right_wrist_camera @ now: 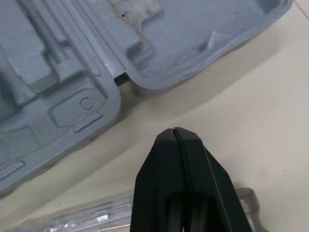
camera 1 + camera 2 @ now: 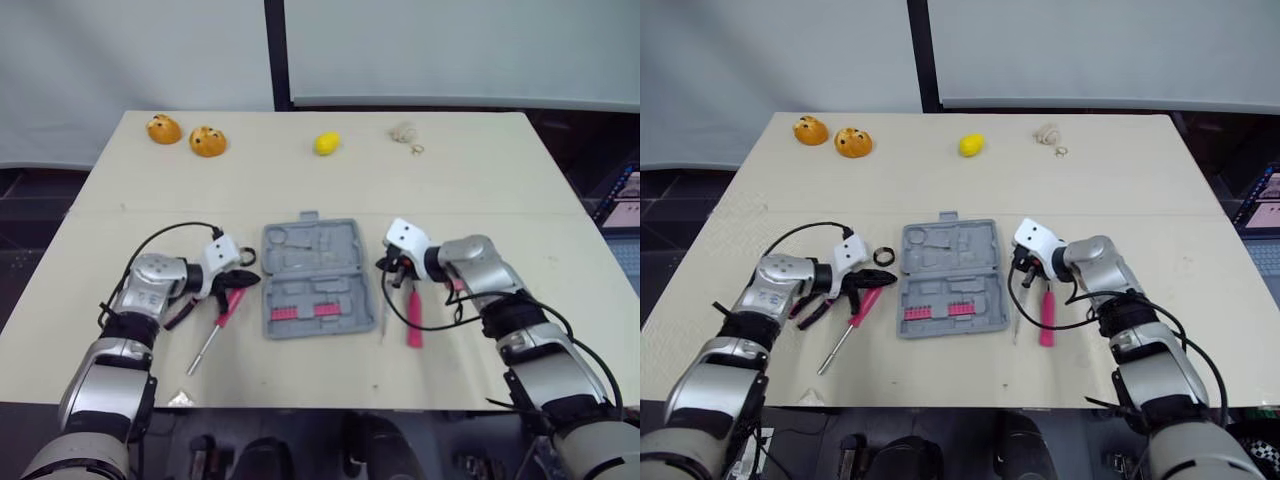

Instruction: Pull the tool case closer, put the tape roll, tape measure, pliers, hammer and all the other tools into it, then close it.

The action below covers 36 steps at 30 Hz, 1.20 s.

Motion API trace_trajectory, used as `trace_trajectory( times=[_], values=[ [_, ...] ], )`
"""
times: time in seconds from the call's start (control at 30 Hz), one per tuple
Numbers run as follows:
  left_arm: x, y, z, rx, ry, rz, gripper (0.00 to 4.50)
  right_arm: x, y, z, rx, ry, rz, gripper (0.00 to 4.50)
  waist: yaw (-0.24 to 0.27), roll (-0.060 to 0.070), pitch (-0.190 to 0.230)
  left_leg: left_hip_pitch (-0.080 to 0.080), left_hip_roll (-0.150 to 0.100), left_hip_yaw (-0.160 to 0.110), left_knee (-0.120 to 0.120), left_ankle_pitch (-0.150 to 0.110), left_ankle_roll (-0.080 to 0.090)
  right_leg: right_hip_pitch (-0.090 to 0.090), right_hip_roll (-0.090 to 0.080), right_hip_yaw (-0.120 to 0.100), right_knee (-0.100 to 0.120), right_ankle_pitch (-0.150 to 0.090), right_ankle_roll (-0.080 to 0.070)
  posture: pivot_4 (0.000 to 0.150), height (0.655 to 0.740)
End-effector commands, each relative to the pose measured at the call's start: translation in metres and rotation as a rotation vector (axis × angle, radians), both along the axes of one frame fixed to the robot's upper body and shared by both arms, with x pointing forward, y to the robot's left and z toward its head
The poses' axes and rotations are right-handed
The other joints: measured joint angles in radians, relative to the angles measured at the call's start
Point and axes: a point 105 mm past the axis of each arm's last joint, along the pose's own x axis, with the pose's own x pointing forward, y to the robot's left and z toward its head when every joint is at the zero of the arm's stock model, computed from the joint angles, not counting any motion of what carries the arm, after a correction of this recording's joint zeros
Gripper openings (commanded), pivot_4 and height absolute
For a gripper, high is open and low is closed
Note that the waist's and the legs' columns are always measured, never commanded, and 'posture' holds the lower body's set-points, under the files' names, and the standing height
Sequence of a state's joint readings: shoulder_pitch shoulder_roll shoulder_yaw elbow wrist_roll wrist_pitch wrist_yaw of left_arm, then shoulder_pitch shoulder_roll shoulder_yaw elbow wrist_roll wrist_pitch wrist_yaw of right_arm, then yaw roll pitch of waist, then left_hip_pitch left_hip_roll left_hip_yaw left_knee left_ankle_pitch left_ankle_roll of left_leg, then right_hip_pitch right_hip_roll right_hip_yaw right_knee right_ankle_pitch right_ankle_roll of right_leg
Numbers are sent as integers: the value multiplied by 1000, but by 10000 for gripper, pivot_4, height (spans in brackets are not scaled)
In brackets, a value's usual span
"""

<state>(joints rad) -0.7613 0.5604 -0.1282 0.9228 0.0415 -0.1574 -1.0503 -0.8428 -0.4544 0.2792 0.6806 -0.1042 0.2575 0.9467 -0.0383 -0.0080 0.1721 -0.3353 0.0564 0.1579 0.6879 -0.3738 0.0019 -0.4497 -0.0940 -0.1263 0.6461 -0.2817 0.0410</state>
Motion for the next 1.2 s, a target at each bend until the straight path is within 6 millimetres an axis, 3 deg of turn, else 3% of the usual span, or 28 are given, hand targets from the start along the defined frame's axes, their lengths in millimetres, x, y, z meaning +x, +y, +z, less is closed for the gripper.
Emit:
trace_trajectory(
  times=[0.03, 0.57, 0.83, 1.2],
  values=[
    [4, -2, 5, 4, -27, 0, 126, 5, 8, 10, 12, -48, 9, 307, -1, 0, 0, 0, 0, -1, 0, 0, 0, 0, 0, 0, 0, 0, 0, 1500, 7292],
    [11, -38, -1, 17, -22, -43, 126, 4, 38, 6, 57, -44, 44, 307, -2, 0, 0, 0, -1, -9, 0, 0, 0, 1, -1, -1, 0, 0, 0, 1500, 7292],
    [2, -38, -3, 46, 8, -85, 126, -10, 49, 4, 86, -19, 65, 307, -2, 0, 0, 0, -1, -10, 0, 0, 0, 1, -1, -1, 0, 0, 0, 1500, 7292],
    [-30, -16, -16, 106, 79, -125, 126, -43, 59, -6, 127, 44, 75, 307, -16, 0, 0, 0, 0, -11, 0, 0, 0, 1, -1, 1, 1, 0, 0, 1500, 7292]
  ],
)
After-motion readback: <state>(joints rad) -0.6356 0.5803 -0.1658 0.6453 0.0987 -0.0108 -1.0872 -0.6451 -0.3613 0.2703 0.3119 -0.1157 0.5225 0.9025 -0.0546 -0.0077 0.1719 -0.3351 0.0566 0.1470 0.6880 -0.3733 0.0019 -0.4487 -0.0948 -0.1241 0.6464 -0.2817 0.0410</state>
